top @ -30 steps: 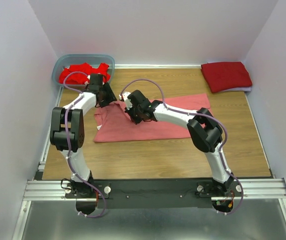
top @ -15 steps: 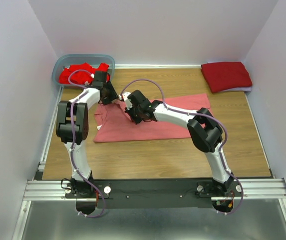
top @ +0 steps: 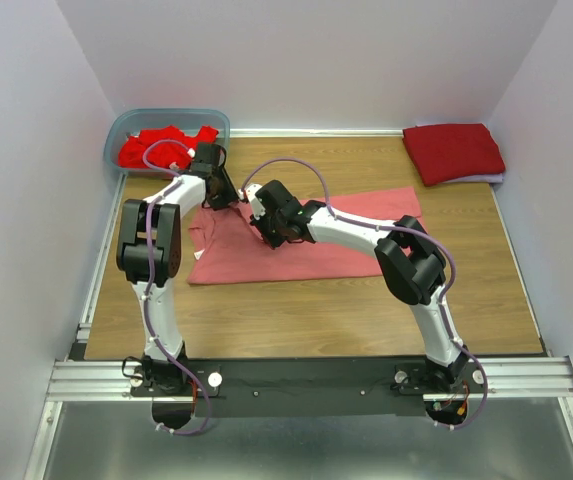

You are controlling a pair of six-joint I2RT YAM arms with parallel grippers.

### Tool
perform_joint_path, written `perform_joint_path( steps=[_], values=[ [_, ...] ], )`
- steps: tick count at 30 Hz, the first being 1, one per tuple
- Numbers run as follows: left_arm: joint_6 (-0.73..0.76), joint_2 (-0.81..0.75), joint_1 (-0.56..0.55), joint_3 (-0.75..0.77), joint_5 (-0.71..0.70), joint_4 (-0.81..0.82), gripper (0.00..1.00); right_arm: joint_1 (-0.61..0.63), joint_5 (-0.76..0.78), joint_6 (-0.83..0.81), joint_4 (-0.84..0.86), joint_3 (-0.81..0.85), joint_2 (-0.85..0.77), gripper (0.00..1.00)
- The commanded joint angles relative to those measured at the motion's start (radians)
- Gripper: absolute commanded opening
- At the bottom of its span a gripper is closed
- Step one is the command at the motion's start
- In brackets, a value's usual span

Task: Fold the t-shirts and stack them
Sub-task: Fold the tshirt

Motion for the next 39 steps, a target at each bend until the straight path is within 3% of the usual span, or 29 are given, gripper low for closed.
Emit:
perform_joint_path(
  steps=[1, 19, 31, 39],
  values=[
    [0.006, -0.002, -0.009, 0.03, 0.006, -0.018, 0.42, 0.008, 0.028, -0.006, -0.008, 0.002, -0.011, 0.01],
    [0.012, -0.043, -0.012, 0.036, -0.037, -0.047, 0.36, 0.008, 0.028, -0.008, -0.008, 0.0, -0.017, 0.0],
    [0.032, -0.068, -0.012, 0.053, -0.115, -0.085, 0.06, 0.009, 0.045, -0.013, -0.009, -0.003, -0.03, 0.0],
    [0.06, -0.097, -0.012, 0.055, -0.141, -0.118, 0.02, 0.008, 0.093, -0.026, -0.009, -0.031, -0.059, 0.0]
  ],
)
